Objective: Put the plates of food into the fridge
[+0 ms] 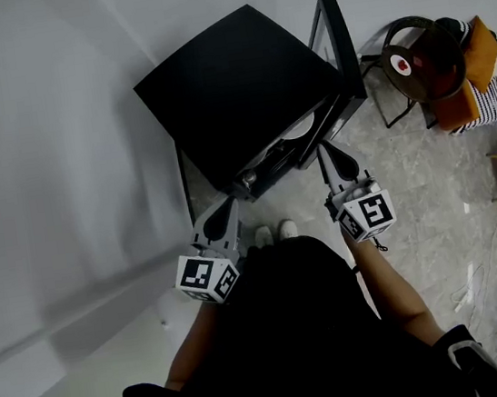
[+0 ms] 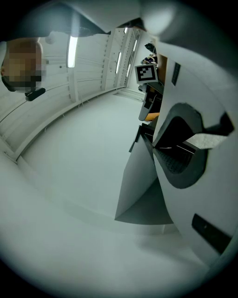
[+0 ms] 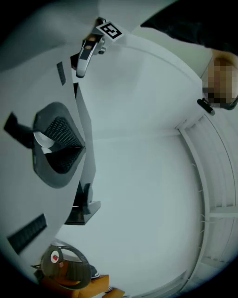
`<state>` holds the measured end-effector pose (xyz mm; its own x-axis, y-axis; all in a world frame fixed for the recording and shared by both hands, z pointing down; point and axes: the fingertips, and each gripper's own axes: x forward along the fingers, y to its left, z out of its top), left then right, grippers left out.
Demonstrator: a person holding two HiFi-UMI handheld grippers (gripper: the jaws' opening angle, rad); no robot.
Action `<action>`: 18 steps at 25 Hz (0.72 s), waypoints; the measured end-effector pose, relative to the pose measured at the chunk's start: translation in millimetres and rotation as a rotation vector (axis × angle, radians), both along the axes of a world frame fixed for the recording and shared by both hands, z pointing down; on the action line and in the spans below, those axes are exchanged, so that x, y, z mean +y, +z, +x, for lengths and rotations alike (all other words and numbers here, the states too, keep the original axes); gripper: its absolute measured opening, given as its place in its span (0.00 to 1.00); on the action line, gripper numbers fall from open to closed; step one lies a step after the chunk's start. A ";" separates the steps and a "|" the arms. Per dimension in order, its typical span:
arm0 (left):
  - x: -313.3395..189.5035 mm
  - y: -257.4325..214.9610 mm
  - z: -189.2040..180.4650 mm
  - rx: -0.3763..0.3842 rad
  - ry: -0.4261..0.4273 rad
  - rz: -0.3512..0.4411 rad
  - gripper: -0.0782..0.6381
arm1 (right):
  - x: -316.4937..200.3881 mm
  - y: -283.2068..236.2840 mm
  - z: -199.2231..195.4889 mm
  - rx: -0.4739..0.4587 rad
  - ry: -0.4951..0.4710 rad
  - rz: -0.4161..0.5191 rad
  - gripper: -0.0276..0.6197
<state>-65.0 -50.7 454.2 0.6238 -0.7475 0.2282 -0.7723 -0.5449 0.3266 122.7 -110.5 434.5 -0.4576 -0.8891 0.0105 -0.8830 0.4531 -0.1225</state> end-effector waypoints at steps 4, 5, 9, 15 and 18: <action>-1.0 -4.4 7.7 0.005 0.022 0.018 0.14 | 14.4 -29.8 -11.2 0.018 -0.038 0.063 0.08; -1.7 -5.5 9.8 0.007 0.027 0.022 0.14 | 16.8 -33.8 -12.8 0.022 -0.044 0.069 0.08; -2.5 -9.4 12.8 0.005 0.036 0.031 0.14 | 24.0 -57.8 -15.9 0.011 -0.039 0.102 0.08; -9.7 -17.7 1.5 0.014 0.003 0.057 0.14 | 37.0 -78.7 -24.6 0.031 -0.067 0.138 0.08; -13.0 -16.0 -2.1 0.005 -0.002 0.064 0.14 | 42.1 -78.8 -29.5 0.043 -0.082 0.141 0.08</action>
